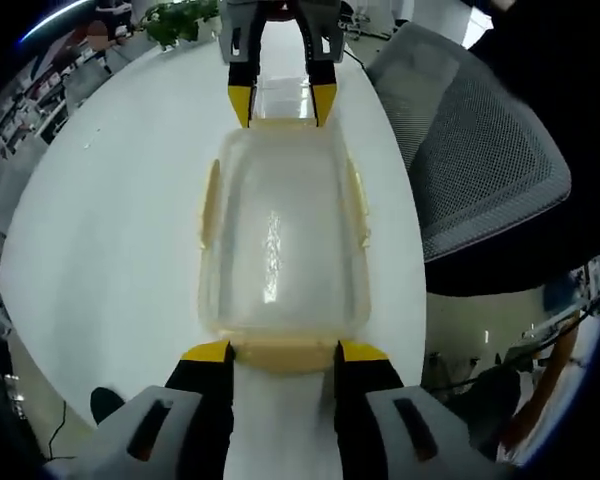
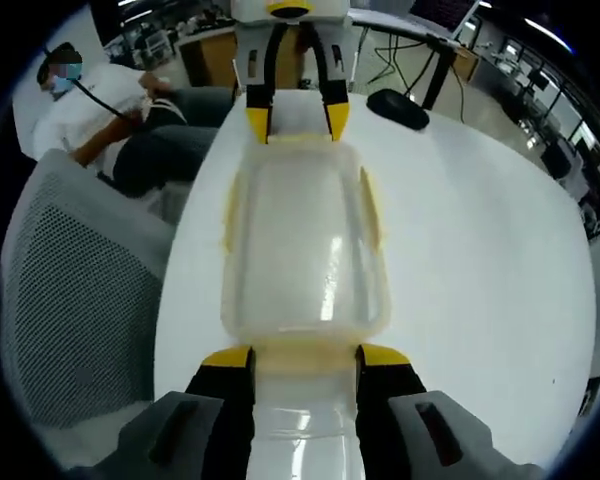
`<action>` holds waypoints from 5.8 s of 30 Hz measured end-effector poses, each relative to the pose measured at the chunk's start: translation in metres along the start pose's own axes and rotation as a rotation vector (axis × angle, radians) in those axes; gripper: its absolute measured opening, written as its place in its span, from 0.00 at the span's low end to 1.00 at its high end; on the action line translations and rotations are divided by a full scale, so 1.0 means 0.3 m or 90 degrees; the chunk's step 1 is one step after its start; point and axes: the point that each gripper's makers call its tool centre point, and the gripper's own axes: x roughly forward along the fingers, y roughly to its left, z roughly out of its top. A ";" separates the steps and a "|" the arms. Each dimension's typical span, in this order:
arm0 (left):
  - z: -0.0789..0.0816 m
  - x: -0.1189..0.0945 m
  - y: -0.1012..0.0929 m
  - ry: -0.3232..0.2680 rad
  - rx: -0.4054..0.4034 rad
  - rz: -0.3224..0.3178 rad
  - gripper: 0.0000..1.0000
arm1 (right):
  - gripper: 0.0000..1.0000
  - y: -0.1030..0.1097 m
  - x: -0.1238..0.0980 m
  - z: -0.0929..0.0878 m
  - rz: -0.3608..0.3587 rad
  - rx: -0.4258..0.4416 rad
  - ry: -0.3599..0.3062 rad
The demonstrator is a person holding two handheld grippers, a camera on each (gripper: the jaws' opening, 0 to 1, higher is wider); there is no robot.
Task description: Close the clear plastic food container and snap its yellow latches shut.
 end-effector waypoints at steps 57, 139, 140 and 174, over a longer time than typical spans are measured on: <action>0.253 -0.063 -0.020 -0.014 -0.060 -0.001 0.38 | 0.38 -0.010 -0.233 -0.133 0.024 -0.029 -0.020; 0.697 0.145 -0.036 0.010 -0.049 -0.020 0.38 | 0.38 0.016 -0.371 -0.608 0.023 -0.012 -0.033; 0.699 0.144 -0.036 0.010 -0.048 -0.020 0.38 | 0.38 0.017 -0.374 -0.610 0.021 -0.011 -0.034; 0.778 0.205 -0.033 0.014 -0.008 -0.034 0.38 | 0.39 0.042 -0.359 -0.717 -0.006 0.029 -0.038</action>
